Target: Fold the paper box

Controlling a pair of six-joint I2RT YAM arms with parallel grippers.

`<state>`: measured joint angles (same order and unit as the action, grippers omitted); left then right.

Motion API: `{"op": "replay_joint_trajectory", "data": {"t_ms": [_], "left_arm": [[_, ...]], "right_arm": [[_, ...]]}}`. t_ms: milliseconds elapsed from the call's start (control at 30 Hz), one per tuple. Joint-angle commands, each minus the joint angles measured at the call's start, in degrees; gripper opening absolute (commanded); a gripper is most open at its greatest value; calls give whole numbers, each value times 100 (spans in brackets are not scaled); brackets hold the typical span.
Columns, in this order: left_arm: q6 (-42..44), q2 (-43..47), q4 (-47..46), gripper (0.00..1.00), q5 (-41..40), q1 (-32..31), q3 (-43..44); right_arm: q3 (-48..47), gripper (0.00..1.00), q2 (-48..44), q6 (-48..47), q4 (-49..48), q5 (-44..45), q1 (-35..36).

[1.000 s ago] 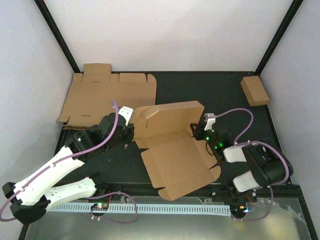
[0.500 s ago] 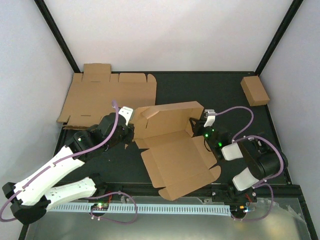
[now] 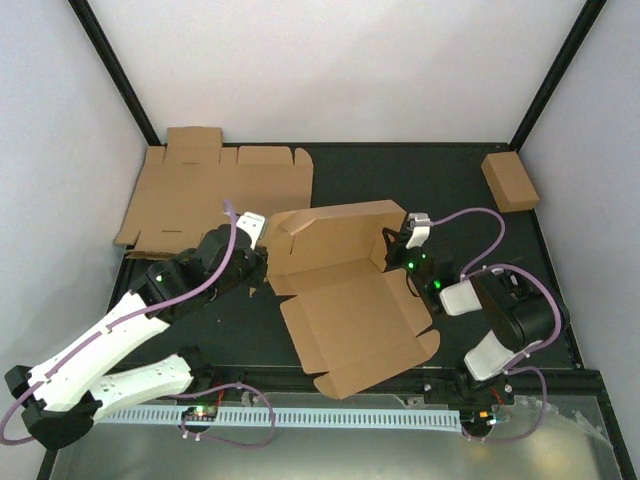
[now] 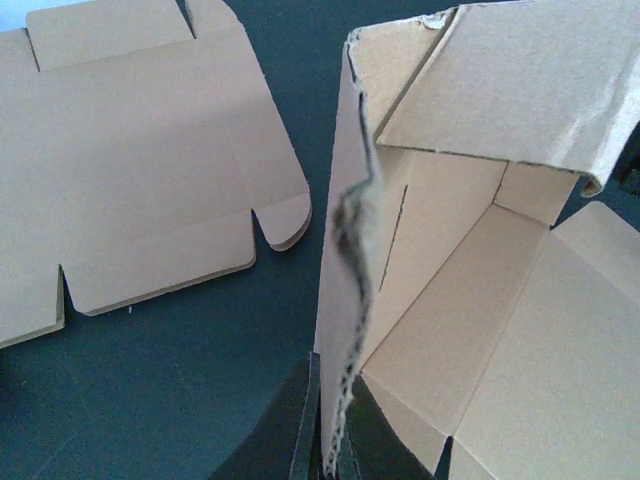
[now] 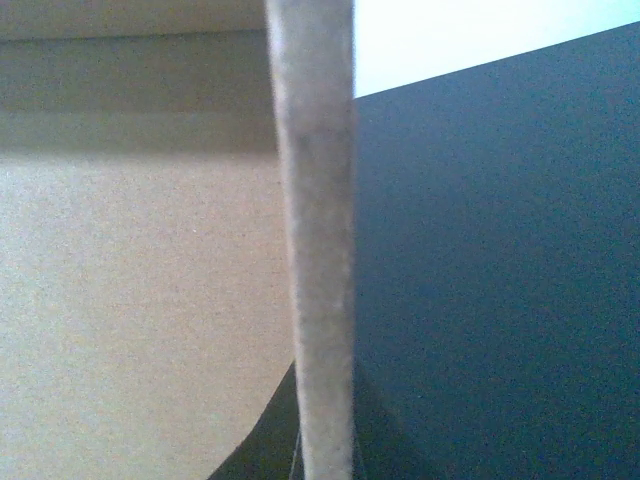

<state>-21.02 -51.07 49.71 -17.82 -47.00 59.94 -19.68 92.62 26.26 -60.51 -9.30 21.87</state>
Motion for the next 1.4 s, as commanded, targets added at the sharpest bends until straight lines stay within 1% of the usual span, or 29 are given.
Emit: {"op": "replay_joint_trajectory", "data": {"t_ms": [0, 100, 133, 233, 267, 333, 400, 467, 500, 600, 700, 833, 933, 967, 1067, 1133, 1200, 1267, 1333, 1367], "left_arm": [[-8, -39, -75, 2, 92, 38, 146], [-5, -135, -146, 2, 161, 46, 223], [-7, -174, -166, 8, 183, 46, 273], [-30, -202, -174, 52, 224, 57, 458], [-34, -179, -153, 61, 239, 64, 536], [-53, -96, -81, 76, 282, 73, 725], [-123, 18, 8, 89, 324, 89, 875], [-272, 130, 122, 98, 439, 107, 973], [-391, 174, 157, 99, 547, 112, 1006], [-846, 311, 32, 99, 1249, 106, 977], [-1463, 557, -551, 99, 2025, 107, 644], [-2274, 719, -1188, 99, 2529, 101, 21], [-2553, 526, -1261, 99, 2857, 94, -265], [-2600, 446, -1265, 98, 2991, 90, -298], [-2680, 317, -1398, 89, 3227, 63, -429], [-2668, 313, -1405, 82, 3151, 49, -555], [-2612, 327, -1332, 73, 2955, 50, -672], [-2538, 370, -1321, 55, 2784, 47, -780], [-2435, 411, -1359, 31, 2668, 51, -836], [-2362, 413, -1351, 21, 2605, 59, -815]], "right_arm": [[28, 1, -296, 110, -2, 341, 11], [-49, 1, -608, 348, 633, 361, 9], [-79, 1, -736, 453, 832, 347, 15], [-148, 2, -975, 832, 1263, 372, 10], [-143, 2, -1053, 931, 1295, 357, 4], [-151, 1, -1184, 1092, 1332, 329, -5], [-215, 1, -1303, 1288, 1491, 298, -62], [-214, 1, -1383, 1564, 1373, 247, -114], [-193, 1, -1425, 1696, 1241, 275, -120], [-251, 1, -1518, 2082, 1326, 572, -121], [-345, 1, -1584, 2237, 1301, 939, -110], [-468, 1, -1585, 2246, 1117, 1370, -113], [-580, 1, -1527, 2215, 991, 1546, -113], [-607, 2, -1508, 2218, 968, 1588, -111], [-651, 1, -1441, 2226, 918, 1708, -113], [-605, 1, -1368, 2246, 707, 1745, -113], [-570, 2, -1329, 2320, 612, 1775, -112], [-551, 1, -1302, 2380, 549, 1760, -113], [-531, 1, -1297, 2436, 527, 1726, -110], [-512, 2, -1299, 2445, 513, 1714, -112]]}}
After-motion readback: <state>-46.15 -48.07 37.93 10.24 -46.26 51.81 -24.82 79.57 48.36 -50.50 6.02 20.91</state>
